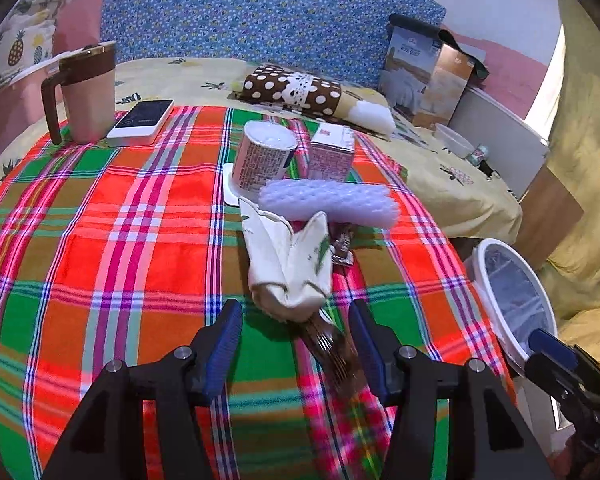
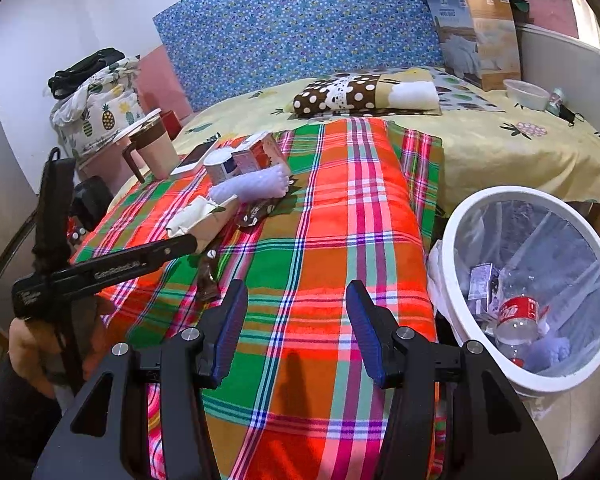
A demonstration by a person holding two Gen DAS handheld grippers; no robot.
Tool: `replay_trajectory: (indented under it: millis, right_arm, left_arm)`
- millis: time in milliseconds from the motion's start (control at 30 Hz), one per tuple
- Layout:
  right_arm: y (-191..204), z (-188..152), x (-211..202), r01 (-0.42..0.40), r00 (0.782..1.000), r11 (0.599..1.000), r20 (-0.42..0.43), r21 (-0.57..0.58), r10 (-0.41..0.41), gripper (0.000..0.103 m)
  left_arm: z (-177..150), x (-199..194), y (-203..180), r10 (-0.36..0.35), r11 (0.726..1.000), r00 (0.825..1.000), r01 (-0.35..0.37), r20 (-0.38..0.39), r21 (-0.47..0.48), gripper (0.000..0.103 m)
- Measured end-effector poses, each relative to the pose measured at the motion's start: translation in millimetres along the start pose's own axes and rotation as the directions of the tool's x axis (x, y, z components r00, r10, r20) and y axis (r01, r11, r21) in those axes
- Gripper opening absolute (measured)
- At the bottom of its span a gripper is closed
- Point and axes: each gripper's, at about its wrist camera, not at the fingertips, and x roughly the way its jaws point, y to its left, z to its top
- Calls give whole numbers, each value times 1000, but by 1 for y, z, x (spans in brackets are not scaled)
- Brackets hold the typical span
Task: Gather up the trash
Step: 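Grasp the white paper bag with the left gripper while the right grasps the brown wrapper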
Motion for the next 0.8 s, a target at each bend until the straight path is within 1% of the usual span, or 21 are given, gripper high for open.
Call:
replay_trajectory:
  millis: [167,200,233,333,533,800]
  right_arm:
    - [2,4,9,-7,1000,1000,-13,-5,7,53]
    - [4,4,11,-10,1000,1000,-16,-7,10,53]
    - [5,5,11,-13,1000,1000,-17,-9,13,53]
    - [9,5,15,-22,999,1000,-25,-18,21,53]
    - [21,6,22,-43,998,998,-46,-39,41,53]
    - [44,8,44,-84,992,993,-99,-82,76,53]
  left_arm:
    - [7,14,5,10,1000,1000,-10,-7,-18,54]
    - [7,15,6,7,1000,1000,-8,-8,-19,51]
    - [8,16,6,8,1000,1000,-8,-10,-17,40]
    - [5,13,10,15,1000,1000,-15,-1,-11,39]
    - [-4,-8,24,24,1000,999,-24,34,-15,35]
    - [-15,-32,44,45,998,997,-42,55,-39,34]
